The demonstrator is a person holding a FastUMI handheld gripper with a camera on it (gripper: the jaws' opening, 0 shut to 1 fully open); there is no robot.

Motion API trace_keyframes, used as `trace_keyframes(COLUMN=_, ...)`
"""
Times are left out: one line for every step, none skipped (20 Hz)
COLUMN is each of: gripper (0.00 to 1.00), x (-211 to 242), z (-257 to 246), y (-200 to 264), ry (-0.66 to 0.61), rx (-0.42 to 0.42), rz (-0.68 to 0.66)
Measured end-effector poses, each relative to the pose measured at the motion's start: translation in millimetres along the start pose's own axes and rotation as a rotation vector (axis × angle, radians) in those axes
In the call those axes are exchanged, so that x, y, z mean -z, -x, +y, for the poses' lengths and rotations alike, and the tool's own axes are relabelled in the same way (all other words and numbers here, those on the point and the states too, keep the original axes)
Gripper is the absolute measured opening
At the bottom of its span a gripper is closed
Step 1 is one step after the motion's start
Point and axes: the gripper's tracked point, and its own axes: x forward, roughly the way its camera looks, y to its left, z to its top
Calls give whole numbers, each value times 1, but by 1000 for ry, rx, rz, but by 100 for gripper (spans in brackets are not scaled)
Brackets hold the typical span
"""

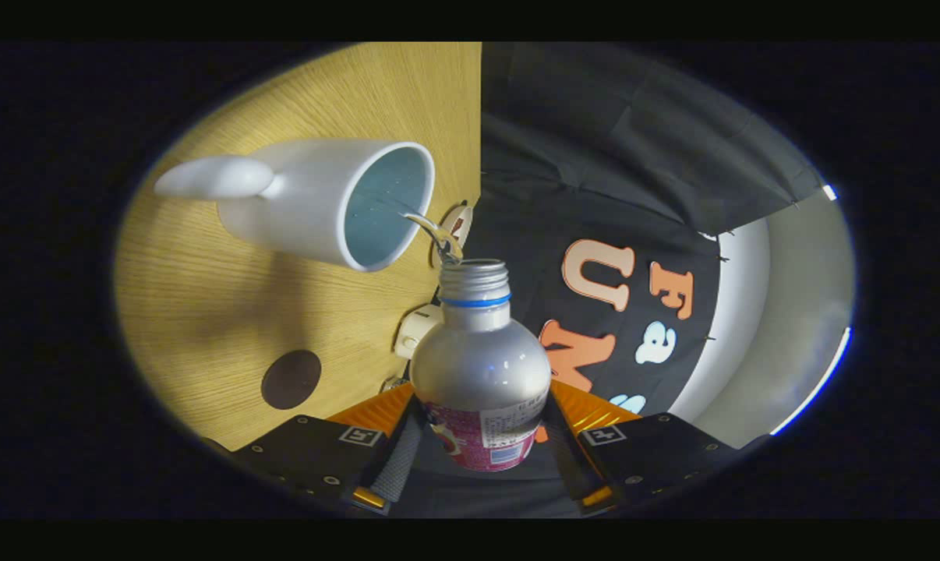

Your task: Take the bottle from table, then pour the juice into the cup, finally place the bottle on the coaster

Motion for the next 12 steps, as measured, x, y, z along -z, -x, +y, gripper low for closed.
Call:
trace_keyframes(gripper=77, x=1, z=1, y=-1, ry=2, rx=0, rz=1)
trace_keyframes(gripper=77, x=0, z=1, y=0, ry=6, rx=0, rz=1)
trace_keyframes(gripper=77, x=0, z=0, y=0, ry=11, rx=1, rz=1)
trace_keyframes(gripper=77, x=0, z=0, y=0, ry=14, rx=-1, rz=0)
trace_keyframes(gripper=77, x=0, z=1, y=-1, ry=16, rx=-3, rz=-1)
trace_keyframes(gripper=77, x=0, z=0, y=0, ry=18, rx=-1, rz=-4)
trace_keyframes(gripper=77, x=-1, z=0, y=0, ry=21, rx=1, rz=-4)
trace_keyframes(gripper=77, x=-2, z=0, y=1, ry=23, rx=0, rz=-5)
trace_keyframes(gripper=77, x=-2, z=1, y=0, ry=24, rx=-2, rz=-7)
trace_keyframes(gripper=77, x=-2, z=0, y=1, ry=29, rx=-3, rz=-7)
trace_keyframes(gripper=77, x=-1, z=0, y=0, ry=33, rx=-3, rz=-7)
trace_keyframes(gripper=77, x=-1, z=0, y=0, ry=33, rx=-5, rz=-8)
